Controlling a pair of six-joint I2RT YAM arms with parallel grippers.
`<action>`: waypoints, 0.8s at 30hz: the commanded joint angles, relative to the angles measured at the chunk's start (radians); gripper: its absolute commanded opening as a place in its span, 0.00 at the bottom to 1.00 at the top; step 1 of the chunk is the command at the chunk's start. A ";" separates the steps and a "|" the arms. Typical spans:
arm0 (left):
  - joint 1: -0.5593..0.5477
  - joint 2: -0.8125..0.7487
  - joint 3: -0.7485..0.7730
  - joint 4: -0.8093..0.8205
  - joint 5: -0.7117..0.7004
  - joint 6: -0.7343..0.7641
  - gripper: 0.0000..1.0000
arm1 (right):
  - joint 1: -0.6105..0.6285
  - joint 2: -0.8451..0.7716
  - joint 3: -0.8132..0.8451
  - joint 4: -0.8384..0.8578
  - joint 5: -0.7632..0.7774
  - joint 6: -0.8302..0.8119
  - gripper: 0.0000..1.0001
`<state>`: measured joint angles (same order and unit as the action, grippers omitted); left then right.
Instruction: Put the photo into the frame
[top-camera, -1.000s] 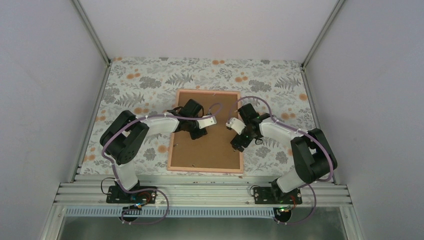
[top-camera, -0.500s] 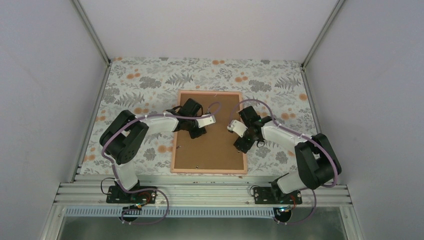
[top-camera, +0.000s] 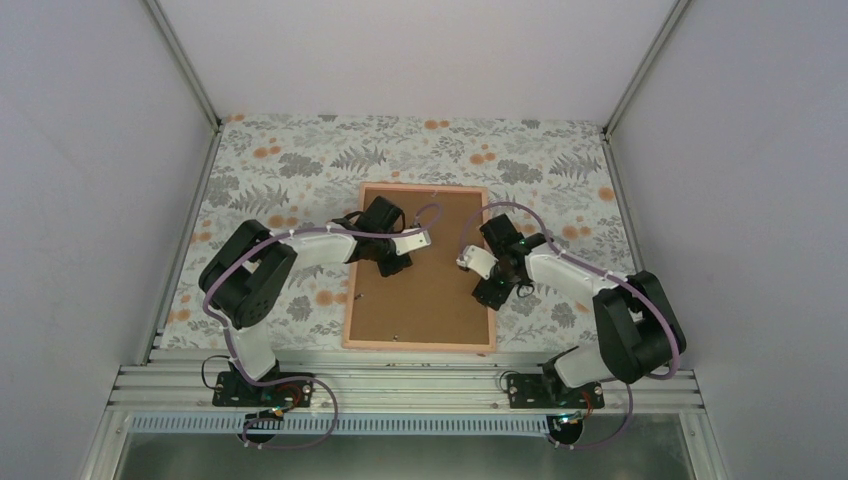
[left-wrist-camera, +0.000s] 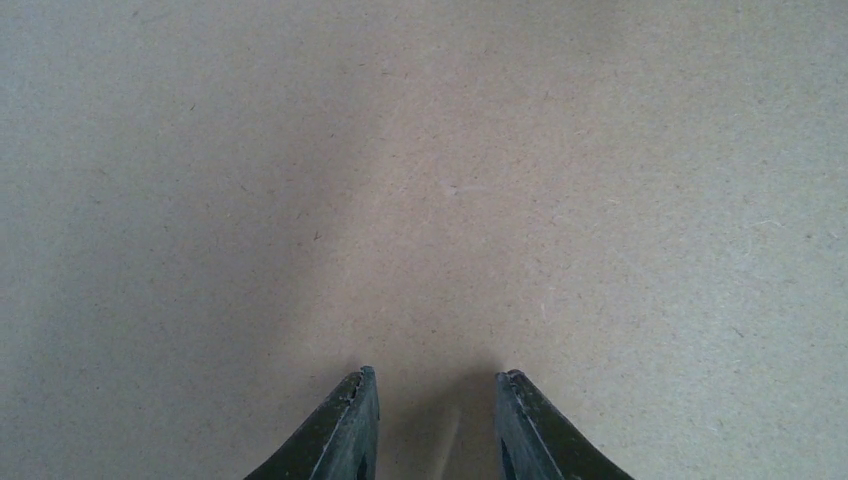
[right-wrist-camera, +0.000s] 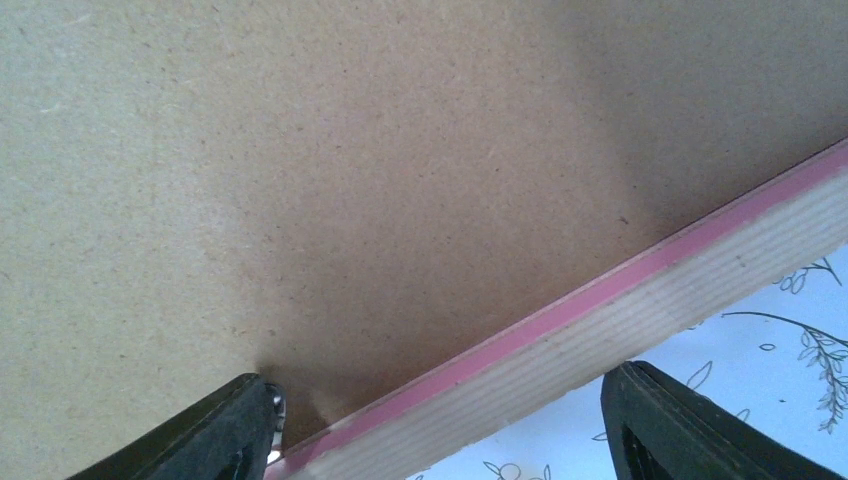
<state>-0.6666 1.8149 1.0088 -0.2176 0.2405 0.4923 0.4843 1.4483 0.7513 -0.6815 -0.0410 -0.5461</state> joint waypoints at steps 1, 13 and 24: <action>0.017 0.022 -0.010 -0.010 -0.030 0.031 0.31 | 0.003 0.014 -0.034 -0.129 0.071 -0.070 0.81; 0.027 0.037 -0.006 -0.012 -0.039 0.040 0.31 | 0.002 0.011 -0.054 -0.127 0.094 -0.094 0.66; -0.039 -0.198 -0.018 -0.107 0.028 0.114 0.40 | -0.040 0.033 0.130 -0.145 -0.053 0.009 0.90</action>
<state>-0.6491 1.7813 1.0145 -0.2535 0.2367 0.5400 0.4740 1.4792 0.8082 -0.7589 -0.0307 -0.5674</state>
